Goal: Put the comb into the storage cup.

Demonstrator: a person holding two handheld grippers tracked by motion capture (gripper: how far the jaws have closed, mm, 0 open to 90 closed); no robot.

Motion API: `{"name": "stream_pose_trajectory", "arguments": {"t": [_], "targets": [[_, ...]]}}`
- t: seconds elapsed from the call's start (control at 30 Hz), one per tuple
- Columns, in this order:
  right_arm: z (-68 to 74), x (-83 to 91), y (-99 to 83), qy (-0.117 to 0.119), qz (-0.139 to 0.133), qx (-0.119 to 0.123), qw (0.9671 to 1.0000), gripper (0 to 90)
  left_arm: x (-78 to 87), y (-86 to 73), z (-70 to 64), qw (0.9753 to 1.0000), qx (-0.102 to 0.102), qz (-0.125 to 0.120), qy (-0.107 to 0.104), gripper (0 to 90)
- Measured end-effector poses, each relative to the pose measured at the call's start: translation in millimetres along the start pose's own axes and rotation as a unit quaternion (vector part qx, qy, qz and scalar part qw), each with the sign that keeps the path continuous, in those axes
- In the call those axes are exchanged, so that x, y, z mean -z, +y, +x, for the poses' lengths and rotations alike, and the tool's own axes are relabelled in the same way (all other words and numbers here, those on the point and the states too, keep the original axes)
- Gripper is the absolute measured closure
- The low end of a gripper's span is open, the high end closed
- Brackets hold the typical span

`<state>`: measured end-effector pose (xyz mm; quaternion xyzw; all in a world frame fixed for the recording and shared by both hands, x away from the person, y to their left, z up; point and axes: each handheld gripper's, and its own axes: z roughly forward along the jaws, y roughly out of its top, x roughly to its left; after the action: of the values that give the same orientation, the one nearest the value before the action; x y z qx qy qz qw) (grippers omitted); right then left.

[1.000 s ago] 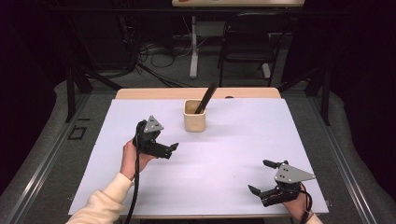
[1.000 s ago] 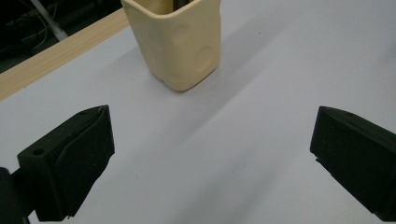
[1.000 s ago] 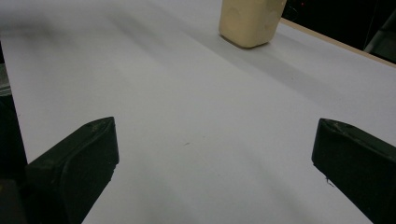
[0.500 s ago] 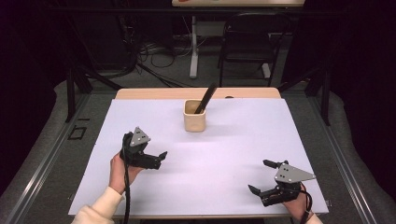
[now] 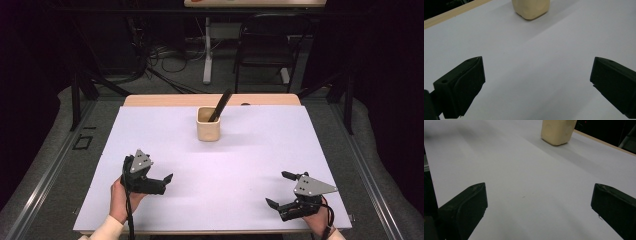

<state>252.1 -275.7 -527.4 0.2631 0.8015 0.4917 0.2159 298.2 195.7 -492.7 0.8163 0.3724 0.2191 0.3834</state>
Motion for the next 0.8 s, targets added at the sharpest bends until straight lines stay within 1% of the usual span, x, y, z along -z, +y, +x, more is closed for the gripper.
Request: {"name": "stream_pose_trajectory", "arguments": {"t": [0.2,0.33,0.4,0.47,0.53,0.57,0.77,0.8], "targets": [[-0.1,-0.1,0.0,-0.001,0.0,0.001,1.0,0.1,5.4,-11.5,-2.7,1.0,0.006,-0.001,0.005,0.0],[-0.1,-0.4,-0.1,-0.001,0.001,0.0,1.0,0.1,8.1,-18.9,-5.4,0.9999,0.01,0.001,0.004,0.0],[-0.1,-0.2,0.0,0.0,0.002,0.0,1.0,0.1,9.4,-23.0,-6.2,1.0,0.005,0.007,0.003,0.0],[-0.1,-0.3,-0.1,0.0,0.001,0.0,1.0,0.1,9.9,-26.3,-6.8,0.9999,0.01,0.004,0.005,0.0],[-0.2,-1.0,-0.3,0.002,-0.001,-0.001,1.0,0.1,11.4,-29.5,-5.2,0.9999,0.011,0.006,0.008,0.0],[-0.1,-1.1,-0.3,0.001,-0.001,-0.001,1.0,0.1,12.4,-31.9,-4.0,0.9998,0.017,0.004,0.009,0.0],[-0.4,-1.3,-0.4,0.0,0.0,-0.002,1.0,0.1,17.9,-42.8,-2.2,0.9996,0.022,0.008,0.013,0.0],[-0.4,-1.4,-0.5,0.0,0.0,-0.002,1.0,0.1,19.2,-44.9,-2.3,0.9995,0.026,0.006,0.013,0.0]]}}
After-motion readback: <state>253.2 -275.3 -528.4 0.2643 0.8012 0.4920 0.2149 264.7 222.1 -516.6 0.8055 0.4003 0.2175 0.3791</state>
